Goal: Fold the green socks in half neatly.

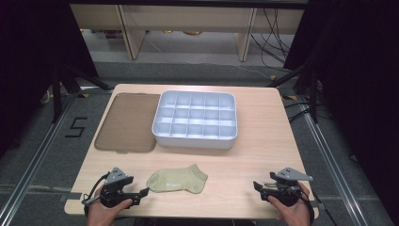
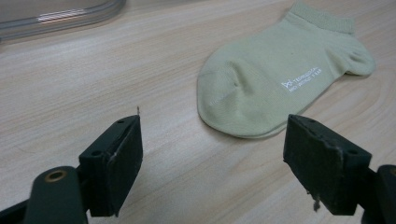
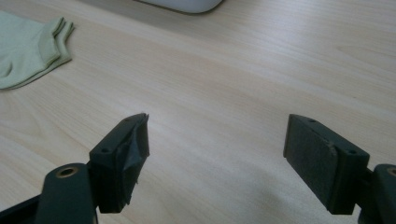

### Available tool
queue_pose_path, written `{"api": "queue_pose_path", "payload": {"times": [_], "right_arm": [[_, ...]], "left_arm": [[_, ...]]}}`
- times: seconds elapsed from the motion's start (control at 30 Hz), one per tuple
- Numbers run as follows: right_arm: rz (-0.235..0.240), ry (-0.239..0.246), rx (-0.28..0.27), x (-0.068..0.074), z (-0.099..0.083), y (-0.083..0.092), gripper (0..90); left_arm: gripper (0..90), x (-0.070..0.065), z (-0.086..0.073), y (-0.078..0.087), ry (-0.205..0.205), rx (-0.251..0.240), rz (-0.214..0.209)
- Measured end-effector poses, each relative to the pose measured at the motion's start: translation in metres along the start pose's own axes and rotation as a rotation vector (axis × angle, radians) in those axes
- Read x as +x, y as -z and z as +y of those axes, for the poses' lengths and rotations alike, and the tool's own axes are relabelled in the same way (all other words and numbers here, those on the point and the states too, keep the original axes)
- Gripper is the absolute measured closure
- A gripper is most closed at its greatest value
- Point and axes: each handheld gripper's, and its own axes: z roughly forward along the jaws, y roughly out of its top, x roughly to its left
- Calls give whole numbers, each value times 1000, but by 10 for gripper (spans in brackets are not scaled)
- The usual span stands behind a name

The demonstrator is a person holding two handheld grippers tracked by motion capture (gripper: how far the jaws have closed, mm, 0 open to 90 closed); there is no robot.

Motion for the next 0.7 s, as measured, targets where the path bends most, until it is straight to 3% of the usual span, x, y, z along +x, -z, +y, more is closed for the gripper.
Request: {"api": "queue_pose_path", "payload": {"times": [0.03, 0.13, 0.33, 0.47, 0.5, 0.53, 0.63, 0.7], "right_arm": [[3, -22, 3, 3, 0, 0, 237], [4, 46, 3, 1, 2, 1, 262], [53, 57, -30, 9, 7, -2, 306], [72, 91, -23, 18, 15, -8, 329], [73, 64, -14, 21, 16, -8, 331], [93, 89, -20, 20, 18, -11, 336], [105, 70, -9, 28, 22, -14, 342], [115, 94, -8, 30, 24, -17, 344]], "left_arm": [[195, 0, 0, 0, 5, 3, -5], [195, 0, 0, 0, 4, 3, -6], [195, 0, 0, 0, 8, 3, -7], [195, -1, 1, -1, 8, -6, -5], [195, -1, 1, 0, -1, 0, -6], [195, -1, 1, 0, 7, 2, -7], [195, -3, 0, -3, 22, -16, -4], [196, -3, 1, -3, 25, -15, -6]]}}
